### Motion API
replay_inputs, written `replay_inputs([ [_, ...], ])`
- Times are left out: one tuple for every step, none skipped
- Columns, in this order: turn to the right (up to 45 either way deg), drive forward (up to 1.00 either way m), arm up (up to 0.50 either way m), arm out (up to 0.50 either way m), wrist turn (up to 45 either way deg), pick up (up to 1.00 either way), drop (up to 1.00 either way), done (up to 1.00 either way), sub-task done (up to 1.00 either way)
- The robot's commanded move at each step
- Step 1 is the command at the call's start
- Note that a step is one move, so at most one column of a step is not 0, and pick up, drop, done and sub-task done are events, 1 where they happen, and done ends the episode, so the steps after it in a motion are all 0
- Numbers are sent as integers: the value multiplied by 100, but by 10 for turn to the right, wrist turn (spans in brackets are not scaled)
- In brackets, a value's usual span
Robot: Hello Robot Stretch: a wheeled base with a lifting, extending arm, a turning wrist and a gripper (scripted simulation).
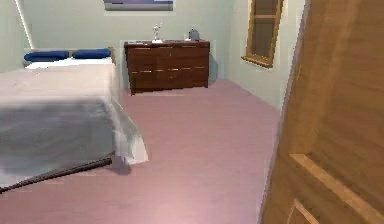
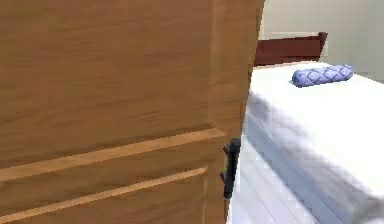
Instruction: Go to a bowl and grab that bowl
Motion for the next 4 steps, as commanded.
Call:
replay_inputs([
  [0, 80, 0, 0, 0, 0, 0, 0, 0],
  [-120, 0, 0, 0, 0, 0, 0, 0, 0],
  [0, 30, 0, 0, 0, 0, 0, 0, 0],
  [450, 0, 0, 0, 0, 0, 0, 0, 0],
])
